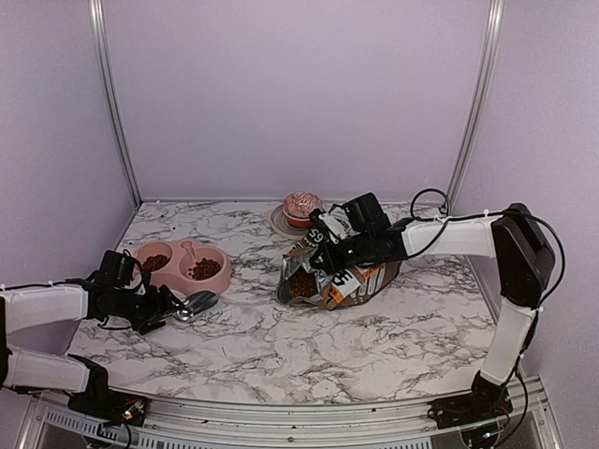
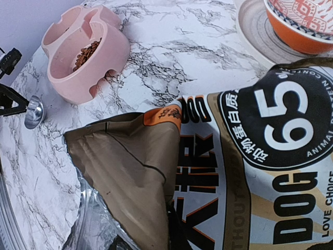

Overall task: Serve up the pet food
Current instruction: Place the spatula at the center of the board, then adjust the pet food bag at the center of the board.

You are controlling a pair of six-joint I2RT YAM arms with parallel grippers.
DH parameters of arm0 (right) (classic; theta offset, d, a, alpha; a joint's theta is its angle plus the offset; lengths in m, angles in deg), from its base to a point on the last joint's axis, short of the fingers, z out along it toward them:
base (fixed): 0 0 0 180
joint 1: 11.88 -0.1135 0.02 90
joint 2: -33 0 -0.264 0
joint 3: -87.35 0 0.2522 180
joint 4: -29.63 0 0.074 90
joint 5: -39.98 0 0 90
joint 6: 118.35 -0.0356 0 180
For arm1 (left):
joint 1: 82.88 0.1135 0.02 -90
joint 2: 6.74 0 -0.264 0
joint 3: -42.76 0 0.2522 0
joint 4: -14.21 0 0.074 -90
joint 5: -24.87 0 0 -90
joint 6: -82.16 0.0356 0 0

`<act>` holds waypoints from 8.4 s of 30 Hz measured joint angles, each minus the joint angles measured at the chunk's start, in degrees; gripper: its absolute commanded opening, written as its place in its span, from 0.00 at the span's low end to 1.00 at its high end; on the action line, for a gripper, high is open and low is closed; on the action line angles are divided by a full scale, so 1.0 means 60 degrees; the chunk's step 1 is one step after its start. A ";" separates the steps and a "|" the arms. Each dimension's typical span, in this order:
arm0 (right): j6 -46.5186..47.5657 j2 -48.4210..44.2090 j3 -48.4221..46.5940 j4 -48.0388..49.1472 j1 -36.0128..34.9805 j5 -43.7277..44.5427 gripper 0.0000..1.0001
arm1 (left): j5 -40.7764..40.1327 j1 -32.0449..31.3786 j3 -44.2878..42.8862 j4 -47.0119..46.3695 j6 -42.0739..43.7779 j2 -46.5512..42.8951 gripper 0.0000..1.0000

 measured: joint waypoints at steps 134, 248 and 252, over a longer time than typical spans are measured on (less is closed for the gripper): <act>-0.0044 0.0087 -0.1228 -0.2044 -0.0783 0.1942 0.00 | -0.3136 -0.6626 -0.3297 0.2310 0.2149 0.1315 0.99; 0.4707 -0.7512 0.6524 0.1253 -0.3512 0.5176 0.42 | -0.1625 -0.5905 -0.5603 -0.5042 -0.1887 0.5162 0.00; 0.4969 -0.7694 0.6859 0.1694 -0.3512 0.5971 0.36 | -0.1574 -0.5905 -0.5668 -0.4991 -0.1927 0.5162 0.00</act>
